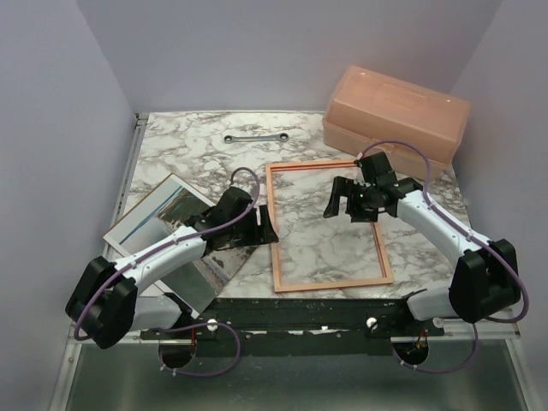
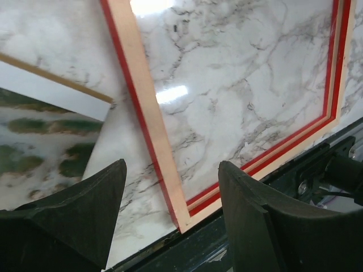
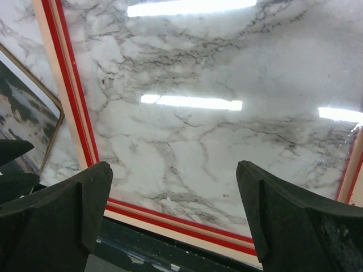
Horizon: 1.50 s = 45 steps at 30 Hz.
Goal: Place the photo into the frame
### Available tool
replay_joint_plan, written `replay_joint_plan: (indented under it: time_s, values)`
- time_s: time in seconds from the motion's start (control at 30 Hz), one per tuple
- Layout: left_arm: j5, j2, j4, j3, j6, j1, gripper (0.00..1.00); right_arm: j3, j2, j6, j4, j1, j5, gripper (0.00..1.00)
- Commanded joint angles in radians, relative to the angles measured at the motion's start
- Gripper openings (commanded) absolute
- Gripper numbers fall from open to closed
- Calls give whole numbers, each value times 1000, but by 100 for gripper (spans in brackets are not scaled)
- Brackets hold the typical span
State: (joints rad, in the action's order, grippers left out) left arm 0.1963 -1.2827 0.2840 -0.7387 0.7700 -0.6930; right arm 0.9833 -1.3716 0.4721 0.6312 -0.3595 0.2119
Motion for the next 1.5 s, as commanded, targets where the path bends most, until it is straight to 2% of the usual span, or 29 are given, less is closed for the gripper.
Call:
replay_joint_plan:
  time_s: [0.0,0.23,0.5,0.7,0.8,0.87,0.97,1.47]
  values:
    - [34,101,-15,95,4,100,68,70,-53,2,-34,-11,-96,100]
    - [39,196,12,174,-27,186,67,201,-208,-14,-79,-9,-429,100]
    - [20,229,42,176,-46,199,67,368,-427,-62,-127,11,-566,100]
    - [17,213,43,174,-55,202,67,436,-561,-85,-162,27,-564,100]
    - [18,204,44,175,-59,202,67,431,-597,-67,-187,82,-455,100]
    - [17,201,43,177,-60,203,67,409,-602,-56,-219,121,-361,100]
    - [15,199,41,177,-61,204,67,374,-596,-55,-266,143,-304,100]
    - [-1,231,77,163,-66,205,66,343,-627,-52,-272,144,-220,100]
